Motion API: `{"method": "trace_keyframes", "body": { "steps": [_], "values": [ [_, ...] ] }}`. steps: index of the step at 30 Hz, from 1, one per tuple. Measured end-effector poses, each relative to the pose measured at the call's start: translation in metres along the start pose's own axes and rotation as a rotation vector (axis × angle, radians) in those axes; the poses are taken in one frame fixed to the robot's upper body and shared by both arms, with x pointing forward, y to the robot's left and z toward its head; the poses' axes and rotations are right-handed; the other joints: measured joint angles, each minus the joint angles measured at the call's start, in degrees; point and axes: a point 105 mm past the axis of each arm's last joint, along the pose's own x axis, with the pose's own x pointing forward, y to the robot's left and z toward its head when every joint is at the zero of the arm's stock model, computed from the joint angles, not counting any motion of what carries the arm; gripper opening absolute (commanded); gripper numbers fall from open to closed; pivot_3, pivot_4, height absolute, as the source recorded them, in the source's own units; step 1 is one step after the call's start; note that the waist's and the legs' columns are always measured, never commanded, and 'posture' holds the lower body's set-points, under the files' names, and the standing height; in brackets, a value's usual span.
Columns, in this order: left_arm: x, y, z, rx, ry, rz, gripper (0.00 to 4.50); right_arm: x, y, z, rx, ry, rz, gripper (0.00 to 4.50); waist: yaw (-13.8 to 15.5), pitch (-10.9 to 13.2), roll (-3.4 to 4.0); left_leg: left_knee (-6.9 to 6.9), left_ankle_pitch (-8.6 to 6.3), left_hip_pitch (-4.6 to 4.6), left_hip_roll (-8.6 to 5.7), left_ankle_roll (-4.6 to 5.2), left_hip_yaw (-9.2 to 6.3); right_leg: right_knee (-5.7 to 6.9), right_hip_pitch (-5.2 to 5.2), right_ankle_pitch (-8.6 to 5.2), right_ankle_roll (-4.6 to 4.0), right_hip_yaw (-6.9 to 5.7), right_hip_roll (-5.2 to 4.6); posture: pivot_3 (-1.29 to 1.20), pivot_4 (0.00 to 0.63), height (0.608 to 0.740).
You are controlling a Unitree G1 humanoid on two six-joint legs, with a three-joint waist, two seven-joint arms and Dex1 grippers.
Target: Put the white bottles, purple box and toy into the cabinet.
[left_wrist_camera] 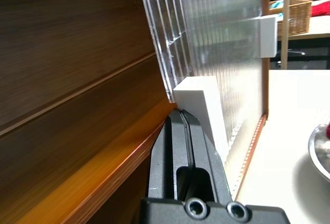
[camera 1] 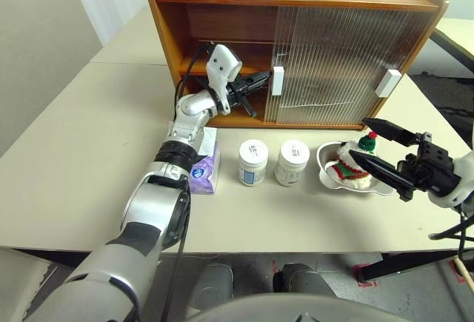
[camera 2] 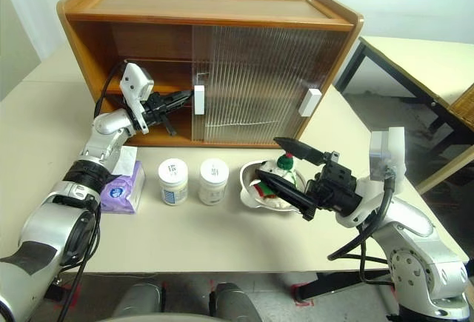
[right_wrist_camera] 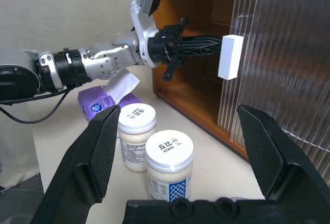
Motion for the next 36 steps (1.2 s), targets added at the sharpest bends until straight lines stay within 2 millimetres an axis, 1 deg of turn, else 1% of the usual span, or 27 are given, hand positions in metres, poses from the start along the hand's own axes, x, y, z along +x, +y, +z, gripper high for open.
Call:
{"method": "trace_keyframes", "body": {
  "steps": [3,10,13,16,17,18,20,24,26,27,28,29,32,35,36],
  "values": [
    [0.005,-0.003,0.001,-0.01,-0.009,-0.006,0.02,-0.001,0.0,0.0,0.002,0.002,-0.006,4.5,-0.03,0.0,0.0,0.06,-0.01,-0.03,-0.01,0.01,0.0,-0.01,0.0,0.01,0.06,0.0,0.0,0.04,0.0,0.74],
    [0.008,-0.002,0.002,-0.013,-0.008,-0.01,0.02,-0.001,0.0,0.0,0.0,0.002,-0.01,4.5,-0.05,0.01,0.01,0.39,-0.08,-0.11,-0.12,0.13,-0.09,-0.03,0.09,0.03,0.16,0.0,-0.04,0.04,0.0,0.74],
    [0.007,-0.002,0.001,-0.011,-0.006,-0.01,0.02,-0.001,0.0,0.0,-0.001,0.001,-0.011,4.5,-0.16,0.01,0.01,0.46,-0.1,-0.12,-0.16,0.16,-0.13,-0.03,0.12,0.04,0.2,0.01,-0.05,0.04,0.0,0.74],
    [0.001,0.004,0.004,0.014,-0.002,-0.017,0.02,-0.001,0.0,0.0,-0.003,-0.002,-0.012,4.5,-0.49,0.01,0.02,0.45,-0.1,-0.13,-0.16,0.16,-0.14,-0.03,0.1,0.04,0.2,0.0,-0.04,0.05,0.0,0.74],
    [-0.003,0.008,0.008,0.024,-0.006,-0.018,0.42,-0.001,0.0,0.0,-0.004,-0.003,-0.012,4.5,-0.59,0.01,0.02,0.44,-0.1,-0.13,-0.16,0.16,-0.15,-0.03,0.1,0.04,0.2,0.0,-0.04,0.05,0.0,0.74],
    [-0.007,0.013,0.012,0.033,-0.012,-0.018,0.62,-0.001,0.0,0.0,-0.006,-0.006,-0.012,4.5,-0.7,0.0,0.04,0.43,-0.1,-0.13,-0.16,0.16,-0.15,-0.03,0.1,0.04,0.19,0.0,-0.04,0.06,0.0,0.74],
    [-0.022,0.019,0.017,0.031,-0.007,-0.032,1.27,0.0,0.0,0.0,-0.007,-0.008,-0.012,4.5,-0.99,-0.06,0.14,0.4,-0.12,-0.12,-0.19,0.17,-0.14,-0.03,0.1,0.02,0.18,0.0,-0.04,0.06,0.0,0.74],
    [-0.059,0.021,0.008,-0.046,0.072,-0.074,2.7,0.001,0.0,-0.001,-0.003,-0.011,-0.003,4.5,-1.43,-0.09,0.19,0.39,-0.14,-0.14,-0.2,0.16,-0.15,-0.02,0.05,0.01,0.15,-0.01,-0.03,0.08,0.004,0.74],
    [-0.085,0.023,0.006,-0.093,0.153,-0.102,3.36,0.002,0.0,0.0,-0.004,-0.014,0.007,4.5,-1.65,-0.09,0.19,0.34,-0.14,-0.17,-0.2,0.16,-0.15,0.01,-0.03,0.0,0.12,0.0,-0.03,0.09,0.005,0.74],
    [-0.1,0.023,0.007,-0.123,0.196,-0.117,3.76,0.003,0.0,0.0,-0.004,-0.016,0.011,4.5,-1.65,-0.09,0.19,0.32,-0.14,-0.17,-0.2,0.16,-0.16,0.02,-0.04,-0.01,0.08,-0.01,-0.03,0.1,0.004,0.74],
    [-0.113,0.022,0.009,-0.145,0.236,-0.134,4.05,0.004,0.0,0.001,-0.009,-0.021,0.021,4.5,-1.73,-0.09,0.19,0.28,-0.15,-0.18,-0.2,0.14,-0.15,0.03,-0.12,0.0,0.02,0.0,-0.03,0.11,0.004,0.74],
    [-0.132,0.021,0.009,-0.179,0.304,-0.151,4.43,0.005,0.0,0.002,-0.013,-0.024,0.029,4.5,-1.84,-0.1,0.18,0.19,-0.16,-0.17,-0.19,0.12,-0.16,0.04,-0.15,-0.02,-0.05,0.0,-0.03,0.11,0.004,0.74],
    [-0.173,0.022,0.011,-0.281,0.476,-0.138,4.47,0.006,0.0,0.002,-0.016,-0.023,0.055,4.5,-1.63,-0.16,0.09,-0.12,-0.14,-0.13,-0.18,0.06,-0.21,0.06,-0.3,-0.05,-0.34,0.02,-0.05,0.13,0.003,0.74],
    [-0.2,0.028,0.015,-0.359,0.602,-0.068,4.47,0.011,0.0,-0.001,-0.016,-0.006,0.08,4.5,-0.84,-0.2,0.08,-0.3,-0.12,-0.04,-0.14,0.01,-0.41,0.13,-0.49,-0.01,-0.78,0.0,-0.04,0.15,0.001,0.74],
    [-0.206,0.031,0.015,-0.373,0.63,-0.045,4.47,0.012,0.0,-0.002,-0.014,-0.003,0.084,4.5,-0.52,-0.21,0.11,-0.35,-0.11,-0.04,-0.13,0.0,-0.49,0.14,-0.55,0.14,-1.12,-0.03,-0.04,0.16,0.0,0.74]
  ]
}}
